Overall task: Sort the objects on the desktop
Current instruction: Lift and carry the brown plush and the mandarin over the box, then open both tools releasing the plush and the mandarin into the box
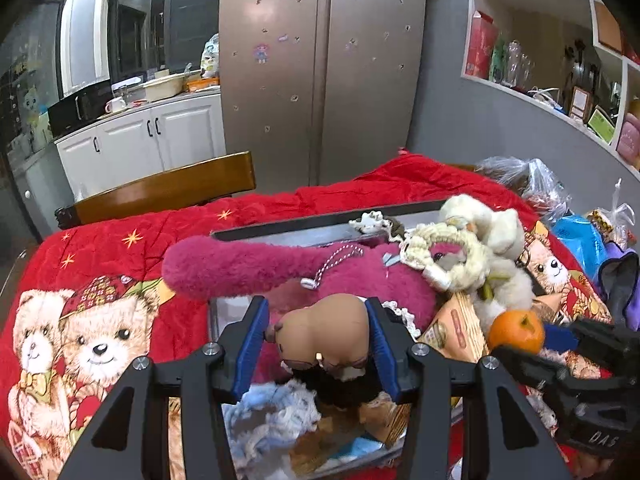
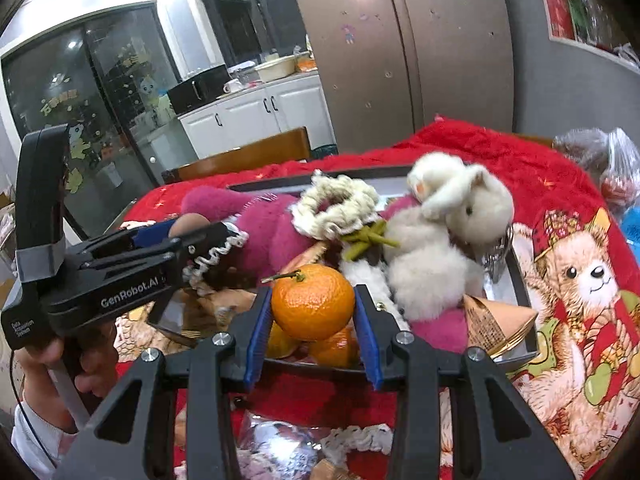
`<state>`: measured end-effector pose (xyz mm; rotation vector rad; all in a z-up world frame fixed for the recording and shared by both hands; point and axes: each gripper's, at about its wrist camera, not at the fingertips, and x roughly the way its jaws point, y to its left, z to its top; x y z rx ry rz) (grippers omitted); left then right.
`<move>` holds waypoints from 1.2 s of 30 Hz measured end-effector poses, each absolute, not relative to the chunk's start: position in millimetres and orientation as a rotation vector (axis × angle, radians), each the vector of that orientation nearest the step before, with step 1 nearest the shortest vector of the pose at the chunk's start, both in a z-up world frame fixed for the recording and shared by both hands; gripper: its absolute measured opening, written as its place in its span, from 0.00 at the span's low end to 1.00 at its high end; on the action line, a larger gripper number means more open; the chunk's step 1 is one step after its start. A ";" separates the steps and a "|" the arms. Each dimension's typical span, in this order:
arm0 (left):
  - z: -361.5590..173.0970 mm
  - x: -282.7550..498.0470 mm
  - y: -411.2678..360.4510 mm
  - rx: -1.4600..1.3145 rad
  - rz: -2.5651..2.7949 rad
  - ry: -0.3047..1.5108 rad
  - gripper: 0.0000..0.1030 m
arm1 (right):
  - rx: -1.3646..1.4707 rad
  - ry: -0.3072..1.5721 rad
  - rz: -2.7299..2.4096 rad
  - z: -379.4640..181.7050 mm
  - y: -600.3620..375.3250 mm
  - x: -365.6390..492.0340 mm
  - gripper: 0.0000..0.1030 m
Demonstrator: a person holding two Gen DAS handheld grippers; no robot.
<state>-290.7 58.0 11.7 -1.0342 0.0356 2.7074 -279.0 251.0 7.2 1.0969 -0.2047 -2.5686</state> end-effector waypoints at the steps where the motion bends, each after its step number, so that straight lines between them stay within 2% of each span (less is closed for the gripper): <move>1: 11.9 -290.9 58.5 -1.033 2.705 0.036 0.49 | 1.094 -0.216 -2.561 5.4 251.8 -279.6 0.39; 15: 11.9 -291.1 56.5 -1.030 2.703 0.023 0.49 | 1.144 -0.167 -2.562 -3.8 239.9 -284.7 0.39; 32: 9.3 -289.6 61.0 -1.030 2.711 0.055 0.49 | 1.121 -0.200 -2.562 -6.4 243.0 -281.7 0.40; 36: 9.9 -288.4 63.7 -1.046 2.752 0.115 0.67 | 1.108 -0.217 -2.565 -4.6 243.1 -279.7 0.40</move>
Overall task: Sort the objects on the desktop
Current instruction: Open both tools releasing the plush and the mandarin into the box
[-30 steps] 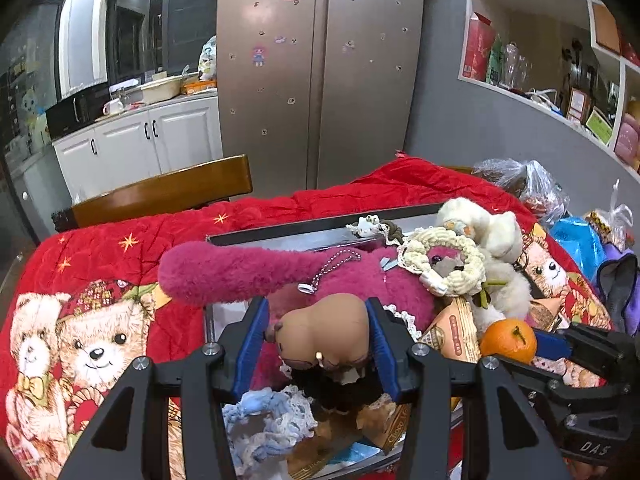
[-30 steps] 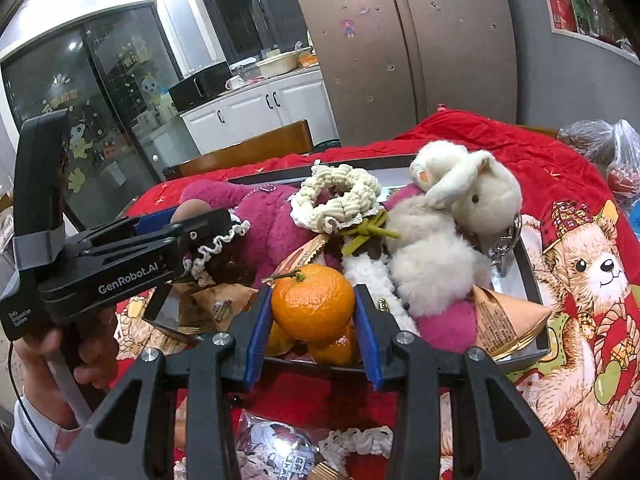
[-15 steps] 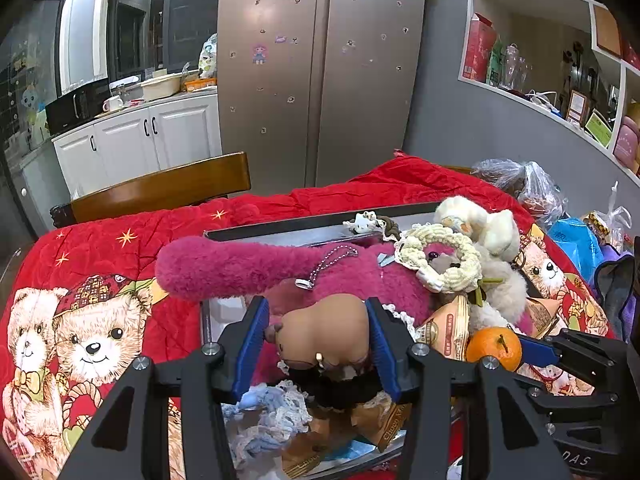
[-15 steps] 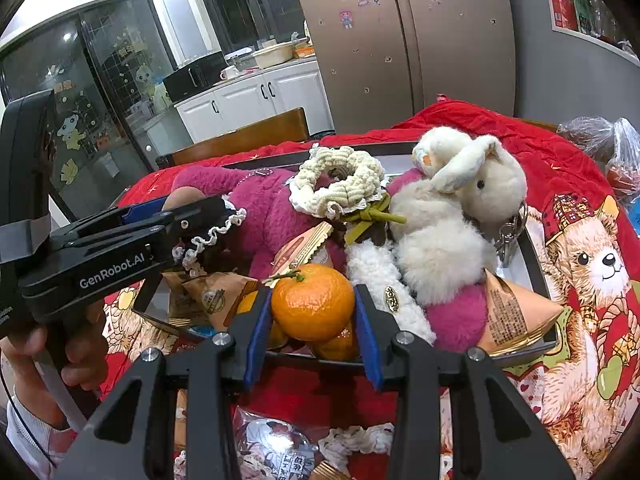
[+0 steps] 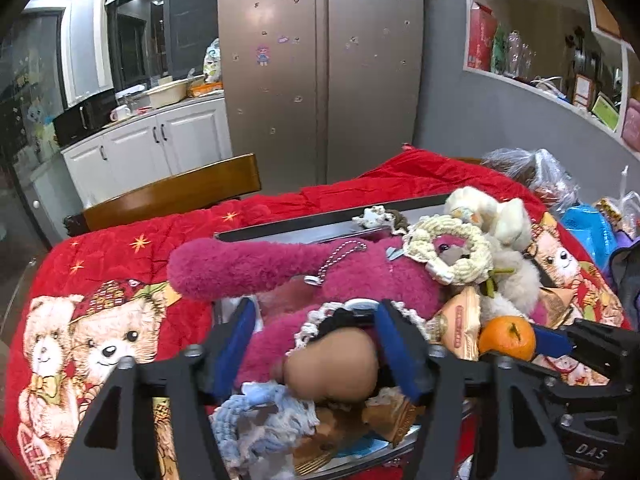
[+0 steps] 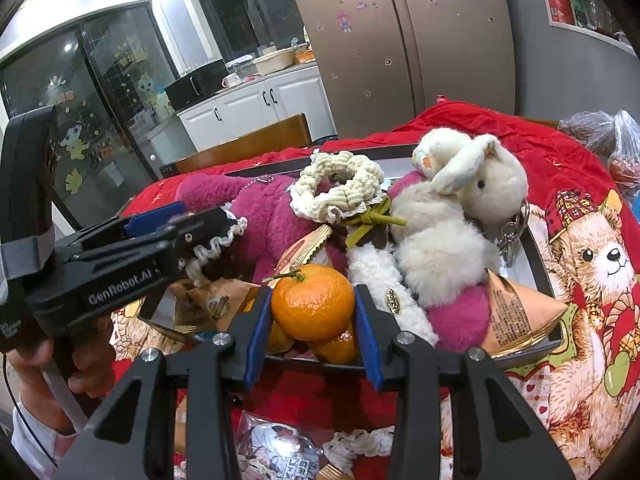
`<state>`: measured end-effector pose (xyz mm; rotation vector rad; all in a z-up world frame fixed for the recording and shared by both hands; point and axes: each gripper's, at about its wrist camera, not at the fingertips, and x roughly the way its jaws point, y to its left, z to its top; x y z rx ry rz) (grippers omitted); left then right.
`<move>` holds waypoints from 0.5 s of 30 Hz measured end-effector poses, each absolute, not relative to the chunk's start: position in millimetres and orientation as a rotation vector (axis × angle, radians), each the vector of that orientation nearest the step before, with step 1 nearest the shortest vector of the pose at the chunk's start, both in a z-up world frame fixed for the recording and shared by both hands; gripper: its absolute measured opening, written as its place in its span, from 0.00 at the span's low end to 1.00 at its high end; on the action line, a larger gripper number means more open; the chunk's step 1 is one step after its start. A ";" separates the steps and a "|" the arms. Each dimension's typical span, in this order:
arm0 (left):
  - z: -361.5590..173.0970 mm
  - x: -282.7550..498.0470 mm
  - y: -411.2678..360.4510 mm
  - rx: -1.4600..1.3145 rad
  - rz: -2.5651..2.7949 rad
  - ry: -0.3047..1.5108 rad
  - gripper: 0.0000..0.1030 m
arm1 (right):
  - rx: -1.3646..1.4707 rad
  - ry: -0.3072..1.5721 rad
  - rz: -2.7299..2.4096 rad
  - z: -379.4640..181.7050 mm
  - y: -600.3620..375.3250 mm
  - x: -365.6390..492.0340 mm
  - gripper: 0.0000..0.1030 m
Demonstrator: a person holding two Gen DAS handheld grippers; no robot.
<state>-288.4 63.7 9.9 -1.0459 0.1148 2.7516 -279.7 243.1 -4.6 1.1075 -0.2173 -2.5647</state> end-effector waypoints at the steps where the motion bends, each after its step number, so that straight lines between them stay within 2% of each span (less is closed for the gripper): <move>1: 10.1 -288.6 62.8 -1.046 2.756 0.101 0.68 | 1.092 -0.226 -2.568 -2.7 243.7 -279.0 0.45; 4: 10.3 -290.1 56.9 -1.062 2.762 0.021 0.75 | 1.034 -0.322 -2.536 4.4 250.7 -275.6 0.63; 7: 13.2 -289.0 51.2 -1.050 2.753 -0.061 0.77 | 0.966 -0.362 -2.554 14.1 258.6 -271.5 0.78; 9: 16.7 -287.4 49.7 -1.035 2.761 -0.072 0.82 | 0.932 -0.379 -2.556 19.4 263.6 -269.5 0.82; 10: 17.6 -286.8 49.6 -1.034 2.770 -0.070 0.91 | 0.914 -0.394 -2.557 21.8 266.0 -268.2 0.85; 12: 19.5 -285.6 52.1 -1.019 2.819 -0.008 1.00 | 0.893 -0.408 -2.556 25.5 268.8 -266.9 0.88; 15: 23.3 -281.3 52.3 -0.951 2.855 0.027 1.00 | 0.885 -0.386 -2.557 30.9 267.9 -263.5 0.90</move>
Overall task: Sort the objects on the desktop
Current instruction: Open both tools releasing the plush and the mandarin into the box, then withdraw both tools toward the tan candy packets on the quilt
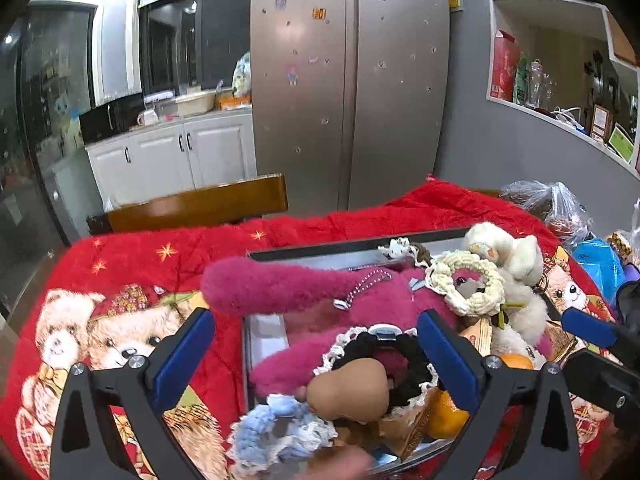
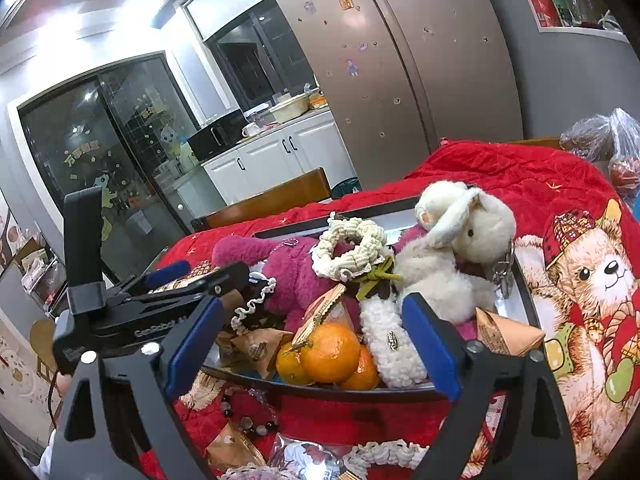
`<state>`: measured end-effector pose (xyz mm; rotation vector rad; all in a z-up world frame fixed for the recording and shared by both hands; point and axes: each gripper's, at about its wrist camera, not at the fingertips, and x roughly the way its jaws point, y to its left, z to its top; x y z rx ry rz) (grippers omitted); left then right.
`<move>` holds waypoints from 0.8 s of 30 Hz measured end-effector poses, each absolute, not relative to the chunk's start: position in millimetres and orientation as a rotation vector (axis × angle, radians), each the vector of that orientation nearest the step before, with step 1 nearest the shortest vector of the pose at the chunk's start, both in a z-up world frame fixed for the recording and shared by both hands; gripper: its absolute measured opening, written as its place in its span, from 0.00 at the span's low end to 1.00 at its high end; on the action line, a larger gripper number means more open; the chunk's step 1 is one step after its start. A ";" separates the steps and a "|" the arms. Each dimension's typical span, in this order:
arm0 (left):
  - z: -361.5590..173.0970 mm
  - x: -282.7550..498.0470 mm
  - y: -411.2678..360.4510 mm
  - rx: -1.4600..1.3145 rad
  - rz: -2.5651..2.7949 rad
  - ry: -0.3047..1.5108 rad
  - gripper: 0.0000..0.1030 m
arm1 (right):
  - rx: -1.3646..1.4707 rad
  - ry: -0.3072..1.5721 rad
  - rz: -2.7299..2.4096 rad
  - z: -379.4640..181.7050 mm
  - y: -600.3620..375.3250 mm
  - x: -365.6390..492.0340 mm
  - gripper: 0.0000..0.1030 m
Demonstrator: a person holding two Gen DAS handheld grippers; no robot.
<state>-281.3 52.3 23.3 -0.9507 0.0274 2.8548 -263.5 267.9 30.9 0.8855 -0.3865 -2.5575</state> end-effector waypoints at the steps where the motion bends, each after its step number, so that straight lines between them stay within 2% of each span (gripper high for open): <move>1: 24.6 -281.0 51.4 -0.948 2.829 -0.001 1.00 | 0.879 -0.374 -2.559 32.6 267.4 -261.4 0.90; 4: 27.4 -281.4 46.6 -0.959 2.795 -0.091 1.00 | 0.867 -0.352 -2.568 37.6 267.2 -257.1 0.90; 10: 31.8 -278.7 45.7 -0.966 2.827 -0.024 1.00 | 0.835 -0.352 -2.584 49.5 273.4 -251.8 0.93; 13: 39.7 -270.8 39.7 -0.963 2.809 -0.054 1.00 | 0.804 -0.349 -2.590 62.9 277.4 -243.0 0.93; 17: 58.2 -244.4 28.7 -0.946 2.814 -0.070 1.00 | 0.739 -0.393 -2.579 87.3 286.0 -225.6 0.95; 18: 62.2 -237.5 27.1 -0.935 2.822 -0.059 1.00 | 0.710 -0.389 -2.584 94.3 287.7 -218.7 0.99; 19: 67.4 -228.9 25.3 -0.914 2.835 -0.049 1.00 | 0.673 -0.381 -2.598 102.2 290.1 -209.0 1.00; 24: 87.0 -187.9 14.7 -0.857 2.836 -0.079 1.00 | 0.595 -0.315 -2.658 126.6 296.5 -167.6 1.00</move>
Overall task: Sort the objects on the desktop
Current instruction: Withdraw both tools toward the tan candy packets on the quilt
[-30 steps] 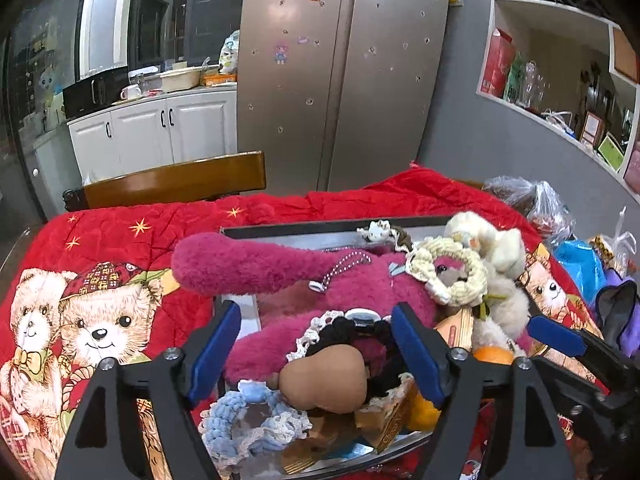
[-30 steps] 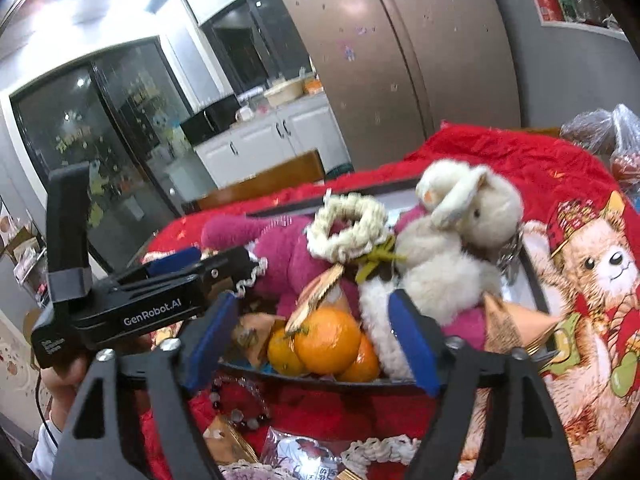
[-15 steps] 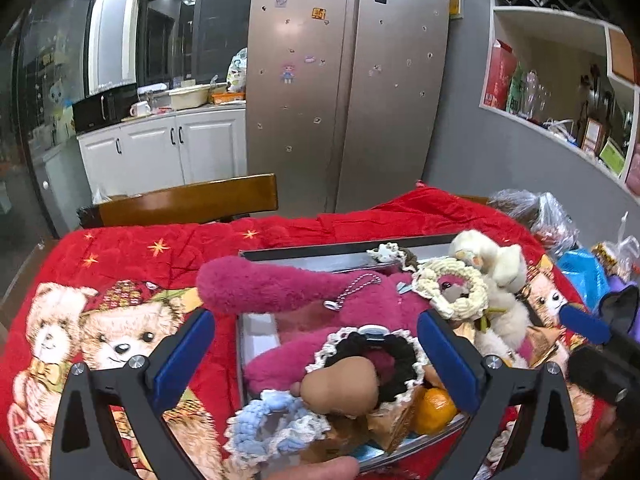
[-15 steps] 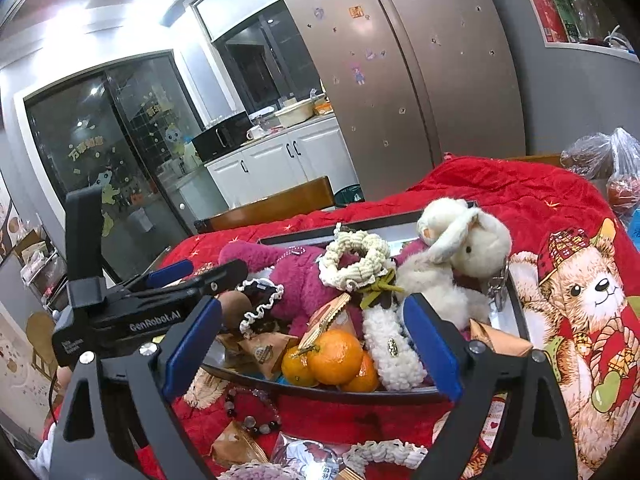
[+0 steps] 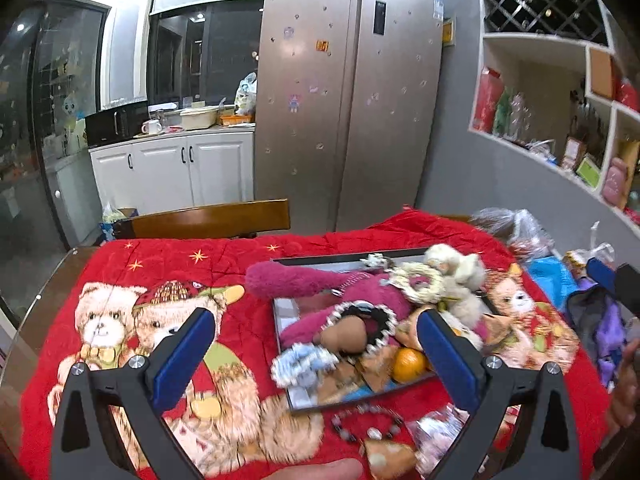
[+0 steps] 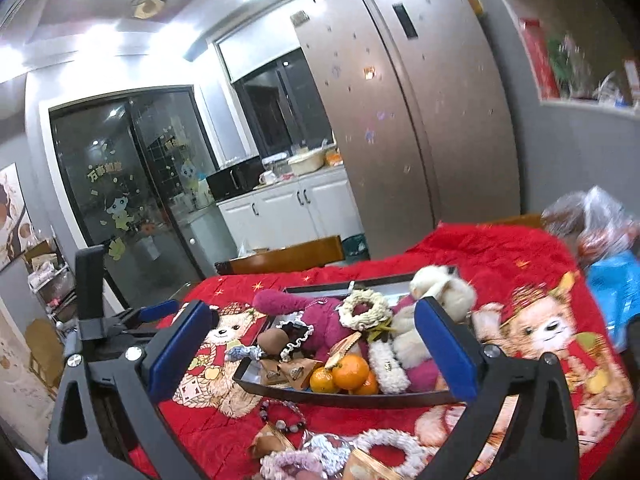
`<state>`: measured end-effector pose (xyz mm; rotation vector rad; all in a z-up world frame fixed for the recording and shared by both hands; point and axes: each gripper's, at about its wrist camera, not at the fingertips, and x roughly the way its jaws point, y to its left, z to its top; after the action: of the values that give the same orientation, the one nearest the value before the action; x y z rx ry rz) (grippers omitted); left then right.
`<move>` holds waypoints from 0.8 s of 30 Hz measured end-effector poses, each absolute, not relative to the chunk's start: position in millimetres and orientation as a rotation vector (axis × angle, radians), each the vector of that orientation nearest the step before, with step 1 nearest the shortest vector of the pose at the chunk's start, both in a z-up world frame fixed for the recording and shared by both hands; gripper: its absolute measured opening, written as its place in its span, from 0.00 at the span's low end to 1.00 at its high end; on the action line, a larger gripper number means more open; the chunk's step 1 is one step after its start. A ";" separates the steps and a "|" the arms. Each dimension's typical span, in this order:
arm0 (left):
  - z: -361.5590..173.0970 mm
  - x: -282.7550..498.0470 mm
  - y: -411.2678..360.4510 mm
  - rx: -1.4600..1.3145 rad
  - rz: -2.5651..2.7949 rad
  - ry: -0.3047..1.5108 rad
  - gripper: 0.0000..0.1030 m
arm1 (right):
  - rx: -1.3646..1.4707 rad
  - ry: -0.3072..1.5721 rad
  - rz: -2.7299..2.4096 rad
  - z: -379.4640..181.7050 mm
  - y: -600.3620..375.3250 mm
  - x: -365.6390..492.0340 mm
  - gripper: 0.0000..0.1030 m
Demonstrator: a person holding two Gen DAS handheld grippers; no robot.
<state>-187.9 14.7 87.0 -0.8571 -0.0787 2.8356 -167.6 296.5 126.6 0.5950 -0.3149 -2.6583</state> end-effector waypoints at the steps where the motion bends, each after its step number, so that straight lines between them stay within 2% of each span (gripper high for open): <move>1: 87.3 -182.2 13.3 -0.856 2.829 -0.081 1.00 | 0.589 -0.303 -2.665 128.4 297.0 -160.1 1.00; 6: 74.8 -149.1 14.2 -0.825 2.860 -0.038 1.00 | 0.581 -0.236 -2.726 118.9 292.8 -129.8 1.00; 11: 44.1 -142.9 18.9 -0.861 2.839 -0.003 1.00 | 0.698 -0.179 -2.714 75.3 282.1 -125.9 1.00; 16: 7.1 -150.2 34.3 -0.970 2.689 -0.087 1.00 | 0.874 -0.257 -2.649 22.0 286.5 -134.7 1.00; 21: -21.1 -152.5 56.5 -1.065 2.652 0.056 1.00 | 0.949 -0.276 -2.654 3.0 293.2 -143.2 1.00; 24: -37.0 -156.8 57.6 -1.140 2.632 0.050 1.00 | 0.996 -0.300 -2.632 -7.5 294.9 -148.9 1.00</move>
<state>-156.8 57.6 -37.0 -1.1396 0.0498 2.6315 -148.9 294.9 -7.5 0.9956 -0.3002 -2.6325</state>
